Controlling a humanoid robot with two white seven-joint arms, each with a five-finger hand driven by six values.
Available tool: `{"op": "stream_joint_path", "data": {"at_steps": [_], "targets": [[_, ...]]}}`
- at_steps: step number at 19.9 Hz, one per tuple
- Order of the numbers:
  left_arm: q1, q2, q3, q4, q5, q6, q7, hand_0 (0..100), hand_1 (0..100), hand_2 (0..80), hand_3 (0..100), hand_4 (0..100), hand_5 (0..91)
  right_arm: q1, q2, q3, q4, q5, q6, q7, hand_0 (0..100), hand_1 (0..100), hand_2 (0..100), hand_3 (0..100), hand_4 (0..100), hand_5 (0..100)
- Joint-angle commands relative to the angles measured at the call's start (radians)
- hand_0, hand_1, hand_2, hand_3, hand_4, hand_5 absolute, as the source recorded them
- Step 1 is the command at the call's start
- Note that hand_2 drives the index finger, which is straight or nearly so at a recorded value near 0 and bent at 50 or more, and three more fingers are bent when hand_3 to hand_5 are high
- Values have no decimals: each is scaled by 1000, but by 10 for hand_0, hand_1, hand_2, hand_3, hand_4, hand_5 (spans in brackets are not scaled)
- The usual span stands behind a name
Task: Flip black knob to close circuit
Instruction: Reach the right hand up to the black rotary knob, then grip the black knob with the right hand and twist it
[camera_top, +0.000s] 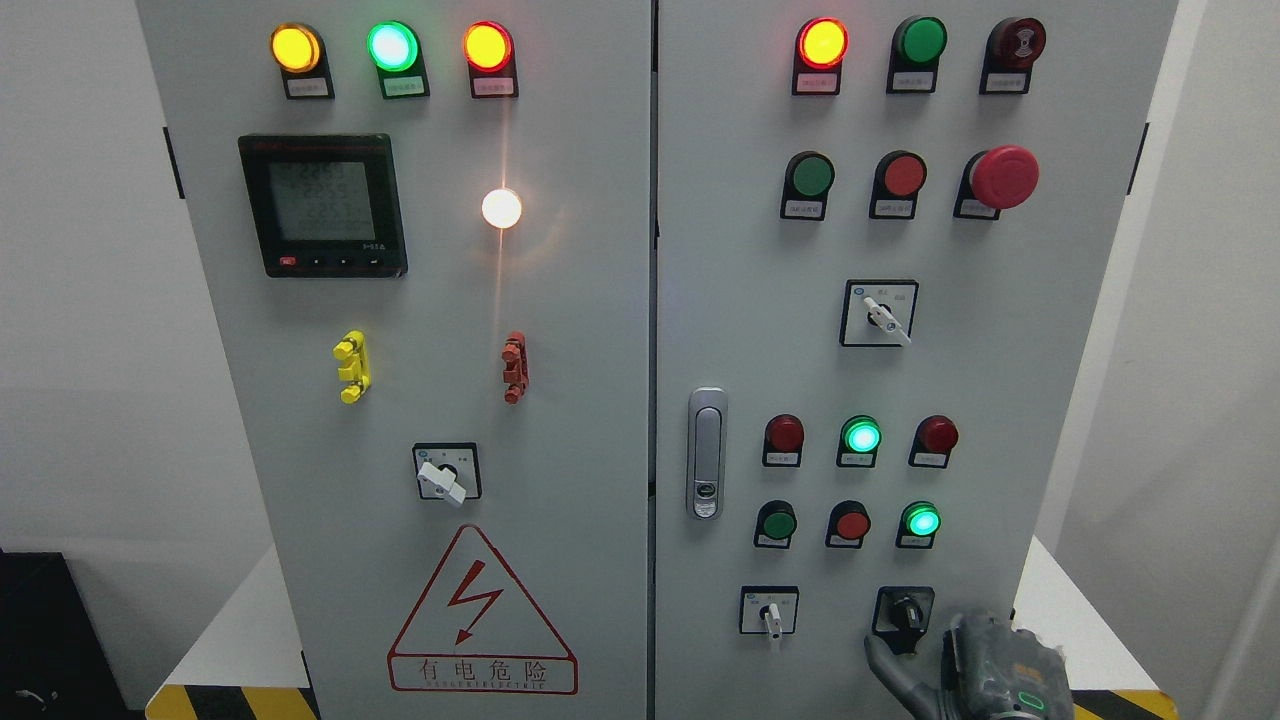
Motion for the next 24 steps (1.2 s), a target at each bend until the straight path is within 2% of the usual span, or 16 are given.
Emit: {"op": "stream_joint_path", "data": {"at_steps": [1,24], "targets": [[0,0,0,0,0,0,1,120,556,0,0,0,0,-4,-2,-25,7,-1,-2,-3,0,26,906,1000,943,888],[0,0,0,0,0,0,1,120,556,0,0,0,0,-5,-9,-69,15,-2,-27,-13,0,39,894,1000,932,877]]}}
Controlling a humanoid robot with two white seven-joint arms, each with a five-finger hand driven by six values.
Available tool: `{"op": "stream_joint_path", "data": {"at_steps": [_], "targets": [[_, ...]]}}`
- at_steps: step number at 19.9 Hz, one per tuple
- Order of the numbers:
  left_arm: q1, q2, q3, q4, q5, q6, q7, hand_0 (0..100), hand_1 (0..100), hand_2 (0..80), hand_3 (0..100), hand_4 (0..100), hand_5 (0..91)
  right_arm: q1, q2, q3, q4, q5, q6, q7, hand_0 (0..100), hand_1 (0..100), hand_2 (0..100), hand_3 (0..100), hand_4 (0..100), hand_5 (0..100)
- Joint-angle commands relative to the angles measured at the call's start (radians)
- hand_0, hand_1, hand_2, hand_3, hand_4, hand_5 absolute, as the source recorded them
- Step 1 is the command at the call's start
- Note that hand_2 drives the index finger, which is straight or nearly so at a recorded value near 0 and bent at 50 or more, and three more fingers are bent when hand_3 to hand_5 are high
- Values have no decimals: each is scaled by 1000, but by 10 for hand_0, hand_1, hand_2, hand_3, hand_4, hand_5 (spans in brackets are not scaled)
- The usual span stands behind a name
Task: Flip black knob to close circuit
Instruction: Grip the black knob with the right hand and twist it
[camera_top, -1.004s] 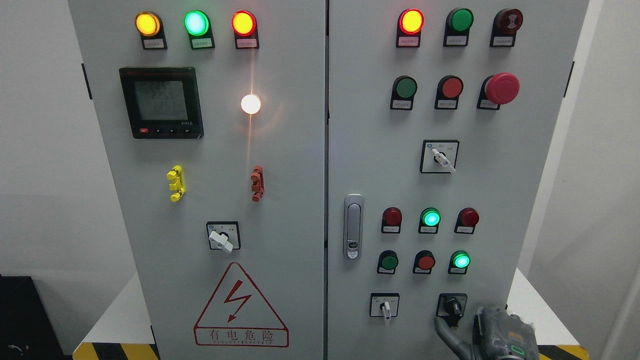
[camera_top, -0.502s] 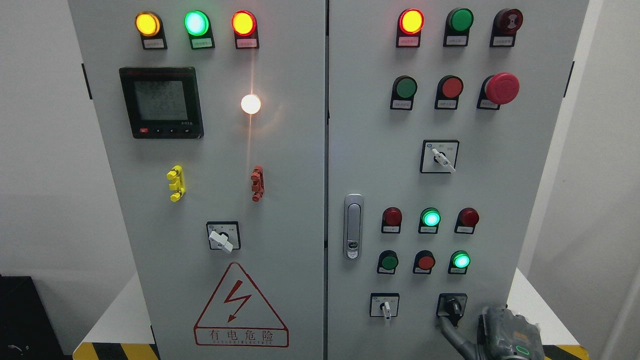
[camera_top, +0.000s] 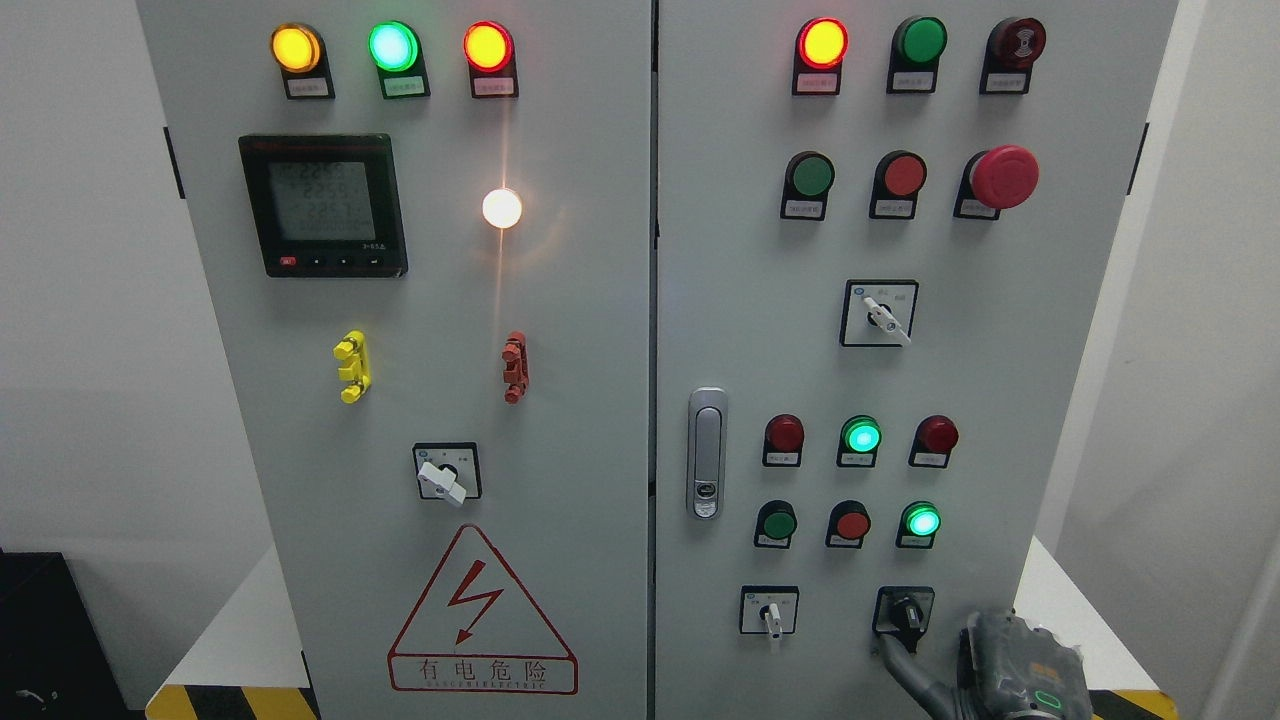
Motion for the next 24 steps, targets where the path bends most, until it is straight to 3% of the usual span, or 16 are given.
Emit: {"op": "stream_joint_path", "data": {"at_steps": [1,24], "targets": [[0,0,0,0,0,0,1,120,556,0,0,0,0,1,-2,-43,2,-1,-1,0,0,39,894,1000,932,876],[0,0,0,0,0,0,1,120,556,0,0,0,0,-2,-3,-84,-1,-3,-26,-5,0,53,896,1000,930,875]]}}
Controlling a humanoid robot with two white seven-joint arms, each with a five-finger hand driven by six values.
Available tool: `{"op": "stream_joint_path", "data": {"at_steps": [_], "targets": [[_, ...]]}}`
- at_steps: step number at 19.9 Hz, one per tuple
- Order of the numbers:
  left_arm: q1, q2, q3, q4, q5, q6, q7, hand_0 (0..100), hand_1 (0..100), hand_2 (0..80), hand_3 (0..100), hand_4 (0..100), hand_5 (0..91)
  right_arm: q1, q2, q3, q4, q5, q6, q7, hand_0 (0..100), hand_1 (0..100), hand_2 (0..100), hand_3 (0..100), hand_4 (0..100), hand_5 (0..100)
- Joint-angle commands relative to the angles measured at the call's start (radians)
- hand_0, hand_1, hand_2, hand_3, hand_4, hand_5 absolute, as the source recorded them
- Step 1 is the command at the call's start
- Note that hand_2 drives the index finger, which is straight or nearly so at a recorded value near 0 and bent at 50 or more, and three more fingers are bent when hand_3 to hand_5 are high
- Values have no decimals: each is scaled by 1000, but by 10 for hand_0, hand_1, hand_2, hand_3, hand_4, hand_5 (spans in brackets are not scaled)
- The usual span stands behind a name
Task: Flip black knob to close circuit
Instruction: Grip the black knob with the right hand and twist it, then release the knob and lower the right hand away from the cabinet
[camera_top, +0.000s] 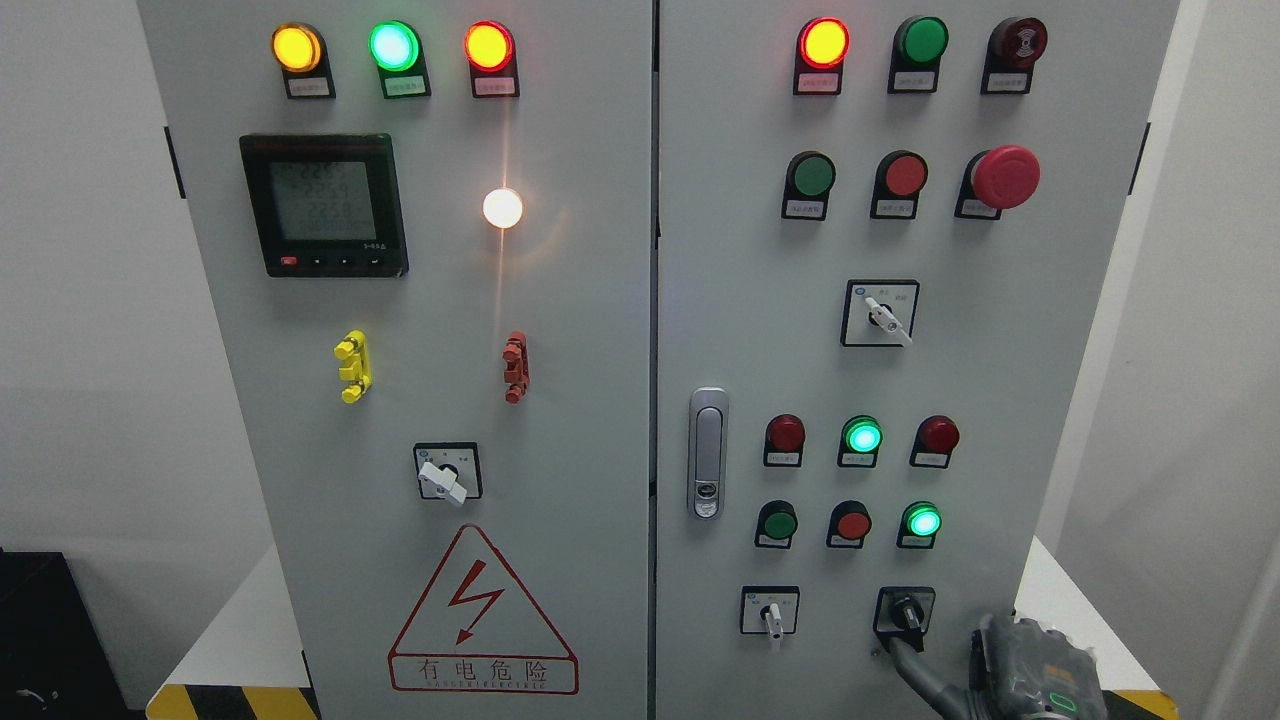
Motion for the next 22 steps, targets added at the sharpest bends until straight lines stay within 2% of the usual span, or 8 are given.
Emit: {"op": "stream_joint_path", "data": {"at_steps": [1,22], "targets": [[0,0,0,0,0,0,1,120,556,0,0,0,0,-4,-2,-37,1,0,2,-5,0,54,897,1000,930,874],[0,0,0,0,0,0,1,120,556,0,0,0,0,-6,2,-40,-10,-17,3,-20,0,51,898,1000,929,875]]}}
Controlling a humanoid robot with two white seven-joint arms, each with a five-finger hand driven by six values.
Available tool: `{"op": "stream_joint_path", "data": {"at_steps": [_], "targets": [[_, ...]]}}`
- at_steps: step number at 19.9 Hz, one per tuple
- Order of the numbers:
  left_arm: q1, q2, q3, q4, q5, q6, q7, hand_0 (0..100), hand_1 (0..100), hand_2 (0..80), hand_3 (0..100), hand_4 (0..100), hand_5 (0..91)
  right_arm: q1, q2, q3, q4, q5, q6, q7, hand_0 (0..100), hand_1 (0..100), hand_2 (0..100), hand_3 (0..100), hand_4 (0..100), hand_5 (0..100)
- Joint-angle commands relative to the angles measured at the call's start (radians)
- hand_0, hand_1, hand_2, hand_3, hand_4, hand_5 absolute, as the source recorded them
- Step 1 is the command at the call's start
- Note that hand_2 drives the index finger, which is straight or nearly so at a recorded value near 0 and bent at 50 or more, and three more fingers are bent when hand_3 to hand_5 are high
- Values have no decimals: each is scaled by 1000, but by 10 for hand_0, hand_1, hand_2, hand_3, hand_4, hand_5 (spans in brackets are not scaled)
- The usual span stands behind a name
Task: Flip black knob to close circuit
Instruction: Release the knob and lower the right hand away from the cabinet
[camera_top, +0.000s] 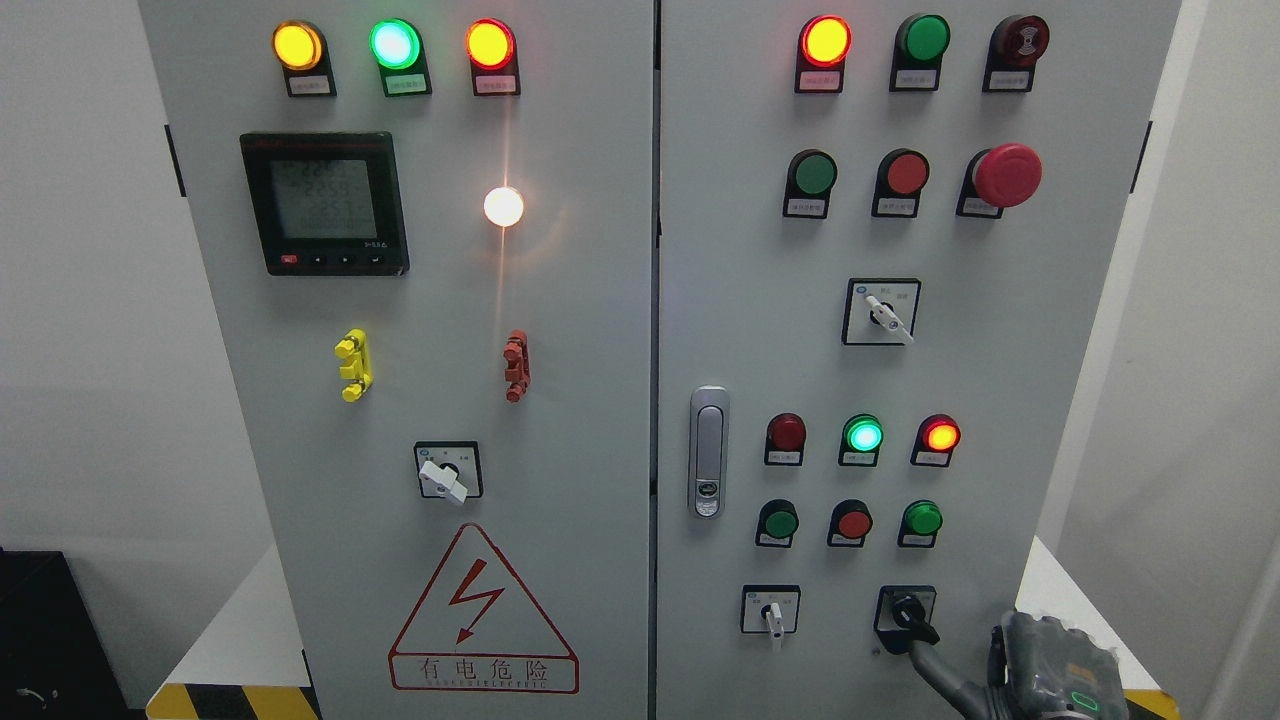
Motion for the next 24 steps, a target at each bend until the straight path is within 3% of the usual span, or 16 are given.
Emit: {"op": "stream_joint_path", "data": {"at_steps": [1,16,24], "targets": [[0,0,0,0,0,0,1,120,556,0,0,0,0,4,2,-7,-6,-3,1,-7,0,51,898,1000,929,875],[0,0,0,0,0,0,1,120,556,0,0,0,0,34,13,45,-8,-10,-20,-27,0,42,889,1000,922,865],[0,0,0,0,0,0,1,120,556,0,0,0,0,73,13,105,-23,-64,-20,-87,0,44,879,1000,904,850]]}}
